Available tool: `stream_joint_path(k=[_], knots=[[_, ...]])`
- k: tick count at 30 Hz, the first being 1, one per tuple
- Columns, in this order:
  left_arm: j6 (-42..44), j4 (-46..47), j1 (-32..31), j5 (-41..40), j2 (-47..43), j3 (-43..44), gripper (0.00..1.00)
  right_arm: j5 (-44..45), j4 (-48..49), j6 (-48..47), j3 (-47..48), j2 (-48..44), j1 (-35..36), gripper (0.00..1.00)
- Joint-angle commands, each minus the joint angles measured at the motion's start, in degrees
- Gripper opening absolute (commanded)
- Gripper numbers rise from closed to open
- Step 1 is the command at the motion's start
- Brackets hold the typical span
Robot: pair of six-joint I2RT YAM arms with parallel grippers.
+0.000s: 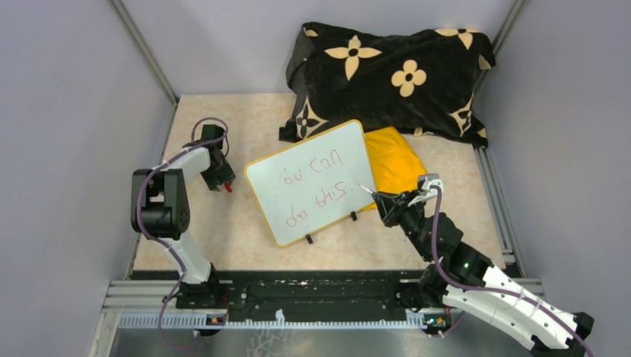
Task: Write a sentence on the whiteboard
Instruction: Close the whiteboard marker at the center of the board.
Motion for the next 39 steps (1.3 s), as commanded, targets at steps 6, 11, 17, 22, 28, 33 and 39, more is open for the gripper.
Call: stream_joint_path(k=[6,11,17,22,28,33,39], knots=[[-1.3,-2.6,-1.8,-0.9,3.0,-1.5,0.54,0.6,2.0,-0.8,0.9,-0.7,-0.4,0.0],[-1.7,-2.9,-2.6,-1.1,2.8,-1.7,0.54,0.6,2.0,-0.7,0.8,-1.0,-0.4,0.0],[-2.0,-2.8,-3.0,-0.5,1.7,-2.5,0.54,0.7,1.7,-0.5,0.6,-1.7,-0.4,0.0],[-1.4,-2.7,-3.0,-1.4,1.3,-3.1,0.53,0.6,1.5,-0.5,0.8,-1.7,-0.4,0.0],[-1.2,-2.9,-2.9,-2.0,1.6,-3.5,0.52,0.8,0.9,-0.4,1.0,-2.1,-0.4,0.0],[-1.5,-3.2,-2.9,-2.0,1.6,-3.9,0.49,0.9,0.8,-0.4,0.8,-2.3,-0.4,0.0],[-1.6,-3.0,-2.9,-1.3,1.6,-4.8,0.45,0.8,0.8,-0.4,0.9,-2.3,-0.4,0.0]])
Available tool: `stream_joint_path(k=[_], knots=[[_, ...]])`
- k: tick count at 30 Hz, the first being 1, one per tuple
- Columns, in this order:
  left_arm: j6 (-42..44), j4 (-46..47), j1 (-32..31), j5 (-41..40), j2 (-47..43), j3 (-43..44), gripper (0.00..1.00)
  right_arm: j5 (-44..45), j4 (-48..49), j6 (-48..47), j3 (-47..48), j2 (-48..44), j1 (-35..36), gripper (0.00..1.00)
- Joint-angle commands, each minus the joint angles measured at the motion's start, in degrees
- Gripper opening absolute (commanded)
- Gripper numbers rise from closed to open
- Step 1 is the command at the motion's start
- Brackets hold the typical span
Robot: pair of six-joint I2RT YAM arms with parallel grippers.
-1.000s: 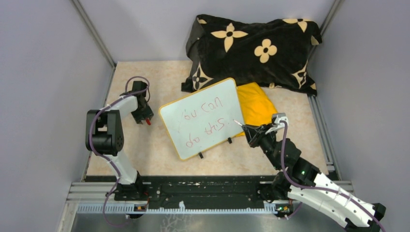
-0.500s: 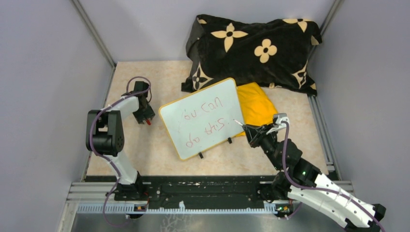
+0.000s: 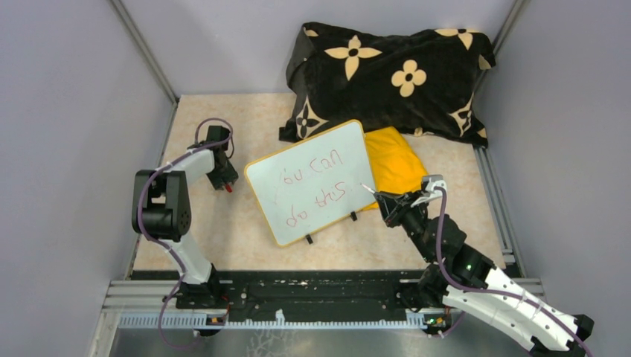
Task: Write a sentence on the whiteboard
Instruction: Close the whiteboard marker at the center of the board.
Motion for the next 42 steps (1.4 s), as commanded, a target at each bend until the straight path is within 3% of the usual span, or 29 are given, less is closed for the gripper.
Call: stream_joint_path(k=[1,20,29,33,42], knots=[[0.1,-4.6,-0.3,0.8,2.3,-3.6,0.44,0.3,1.3,-0.4,0.9,-0.6,-0.5,0.0],[0.1,-3.5,-0.3,3.5,1.7,-6.2,0.29,0.4,1.0,-0.3,0.9,-0.8,-0.4,0.0],[0.8,-3.4,-0.3,3.7,1.6,-6.1,0.13,0.5,0.7,-0.3,0.9,-1.1,-0.5,0.0],[0.8,-3.3,-0.3,3.9,0.7,-6.1,0.0,0.5,0.7,-0.3,1.0,-1.0,-0.4,0.0],[1.0,-3.2,0.0,2.5,-3.6,-6.6,0.0,0.5,0.8,-0.5,1.1,-0.8,-0.4,0.0]])
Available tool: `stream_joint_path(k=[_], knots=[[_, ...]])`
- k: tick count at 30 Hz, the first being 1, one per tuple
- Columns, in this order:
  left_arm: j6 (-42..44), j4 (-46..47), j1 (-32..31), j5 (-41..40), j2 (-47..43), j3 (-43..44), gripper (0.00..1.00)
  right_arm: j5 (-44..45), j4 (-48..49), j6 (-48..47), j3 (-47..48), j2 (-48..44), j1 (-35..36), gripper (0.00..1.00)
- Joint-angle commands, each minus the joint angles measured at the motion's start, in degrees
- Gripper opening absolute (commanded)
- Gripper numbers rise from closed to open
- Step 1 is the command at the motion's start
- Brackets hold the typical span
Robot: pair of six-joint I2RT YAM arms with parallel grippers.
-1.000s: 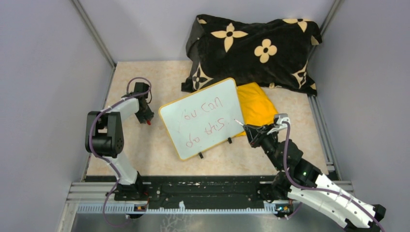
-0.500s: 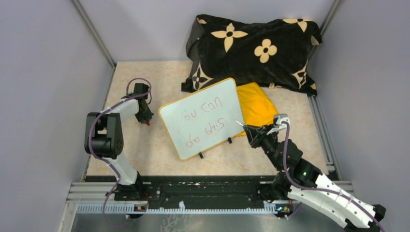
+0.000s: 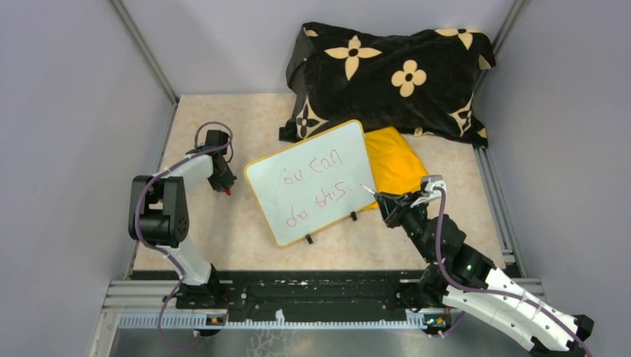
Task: Write a sentence on the whiteboard
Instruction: Close the whiteboard marker at the center of the board.
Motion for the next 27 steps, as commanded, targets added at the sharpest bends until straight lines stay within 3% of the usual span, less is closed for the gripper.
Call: stream_joint_path(k=[1,18,27], knots=[[-0.3,-5.3,0.1,1.8,-1.2,-2.9,0.0,0.5,1.6,-0.5,1.2,-0.6,-0.4,0.0],[-3.9,-10.3,0.5,-9.3,-18.1,3.2,0.0,0.8,0.9,-0.8,2.5,0.2,-0.4,0.0],[-0.5,-0.4,0.5,-3.1,-31.3,5.6,0.0,0.6,0.3,-1.6,4.5,2.7,-0.4,0.0]])
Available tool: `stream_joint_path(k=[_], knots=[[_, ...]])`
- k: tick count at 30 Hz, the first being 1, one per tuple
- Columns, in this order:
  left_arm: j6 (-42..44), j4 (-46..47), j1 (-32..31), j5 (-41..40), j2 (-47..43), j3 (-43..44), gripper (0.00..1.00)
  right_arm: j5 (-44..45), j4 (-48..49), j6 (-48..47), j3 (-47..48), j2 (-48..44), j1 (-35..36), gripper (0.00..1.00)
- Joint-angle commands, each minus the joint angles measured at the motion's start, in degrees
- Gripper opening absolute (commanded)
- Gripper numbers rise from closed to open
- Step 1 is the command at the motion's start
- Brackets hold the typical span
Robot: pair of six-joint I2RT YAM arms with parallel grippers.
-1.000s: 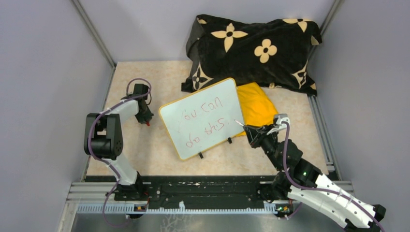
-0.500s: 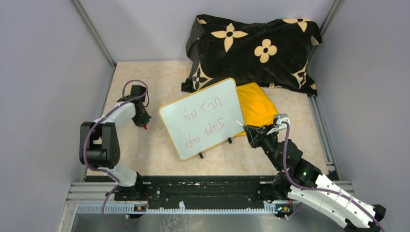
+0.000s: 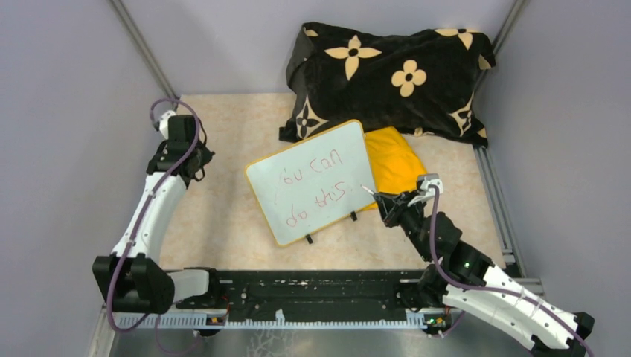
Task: Write a sentence on the whiteboard
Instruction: Close the whiteboard marker at the center of the board.
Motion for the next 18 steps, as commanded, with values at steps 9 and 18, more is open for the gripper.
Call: stream_joint_path(k=[9,18], knots=[[4.2,28.2,0.1,18.6,-16.2,-1.3,0.0,1.8,-0.7,-3.2,7.6,2.9,-0.4,0.0],[-2.8,42.9,0.1,34.3,-17.9,-1.2,0.0,2.4,2.5,-5.7,12.8,9.3,-0.4,0.0]])
